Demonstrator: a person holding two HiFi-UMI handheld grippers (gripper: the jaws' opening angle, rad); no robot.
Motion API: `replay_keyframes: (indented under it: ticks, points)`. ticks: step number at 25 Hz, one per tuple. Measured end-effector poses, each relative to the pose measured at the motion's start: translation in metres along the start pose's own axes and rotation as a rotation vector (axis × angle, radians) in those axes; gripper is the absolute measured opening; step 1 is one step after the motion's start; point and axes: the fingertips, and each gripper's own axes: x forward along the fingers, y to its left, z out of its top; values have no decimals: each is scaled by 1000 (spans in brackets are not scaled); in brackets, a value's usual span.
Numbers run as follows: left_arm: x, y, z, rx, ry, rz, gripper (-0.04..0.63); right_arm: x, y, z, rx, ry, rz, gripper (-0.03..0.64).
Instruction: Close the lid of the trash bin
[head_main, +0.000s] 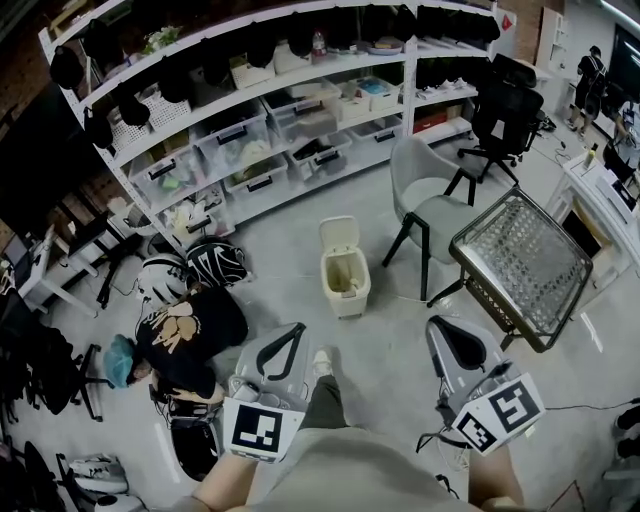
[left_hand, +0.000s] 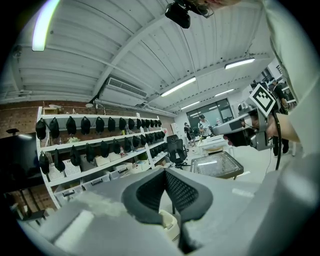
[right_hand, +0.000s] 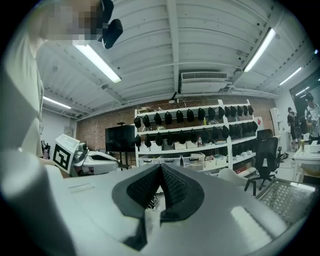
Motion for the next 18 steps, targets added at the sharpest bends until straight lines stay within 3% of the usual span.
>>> replay_keyframes:
  ticks: [10,18]
  points:
    - [81,73,-32,-28,47,-29,2,109,-32,-19,55,71,3,3]
    - [171,167,-43,-32,76,-83,2,233,-69,-17,83,136,-39,3]
